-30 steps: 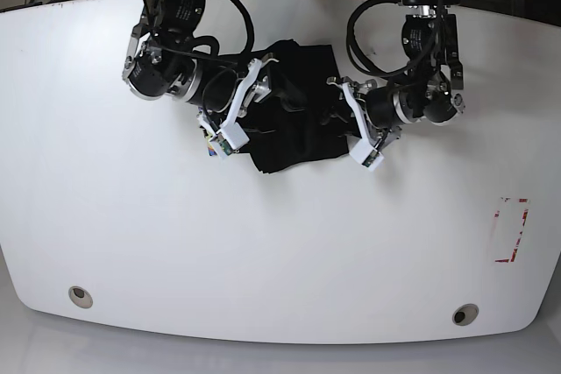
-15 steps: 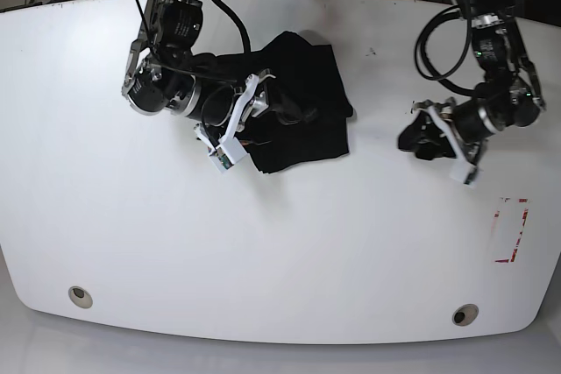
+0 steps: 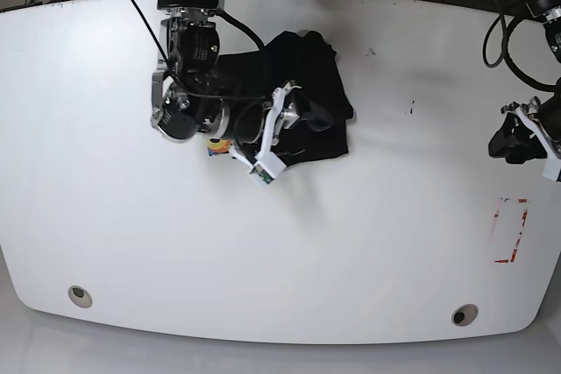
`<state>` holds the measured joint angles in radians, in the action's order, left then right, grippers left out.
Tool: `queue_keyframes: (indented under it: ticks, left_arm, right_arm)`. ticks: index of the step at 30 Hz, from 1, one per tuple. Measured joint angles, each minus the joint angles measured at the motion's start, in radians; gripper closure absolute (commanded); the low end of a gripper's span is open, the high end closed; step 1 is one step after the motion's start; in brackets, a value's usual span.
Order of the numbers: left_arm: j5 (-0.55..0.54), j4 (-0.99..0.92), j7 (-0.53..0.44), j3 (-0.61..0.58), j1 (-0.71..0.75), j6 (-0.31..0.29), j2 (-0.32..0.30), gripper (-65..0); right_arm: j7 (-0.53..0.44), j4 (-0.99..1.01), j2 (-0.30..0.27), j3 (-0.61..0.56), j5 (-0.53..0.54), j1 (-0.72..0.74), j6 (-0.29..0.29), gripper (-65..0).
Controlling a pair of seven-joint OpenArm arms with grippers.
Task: Layout the t-shirt on the table in an organized manner, then fold the t-shirt properly
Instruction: 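Release the left gripper and press the folded bundle with the right gripper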
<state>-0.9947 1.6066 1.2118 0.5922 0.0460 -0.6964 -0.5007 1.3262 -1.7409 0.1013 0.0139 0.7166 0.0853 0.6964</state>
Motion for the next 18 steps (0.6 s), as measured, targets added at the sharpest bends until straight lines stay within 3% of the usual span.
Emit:
queue_keyframes:
  ticks: [13,18]
  left_arm:
    - [-0.017,0.005,-0.001,0.044,0.075,0.000,0.000,-25.3]
    - [-0.016,0.005,-0.004,0.049,0.094,0.000,0.027,-25.3]
  right_arm:
    - [-0.140,0.013,-0.024,-0.262,-0.307,0.031,0.000,-39.5]
    - [-0.252,0.033,-0.018,-0.303,-0.408,0.034,0.003,-39.5]
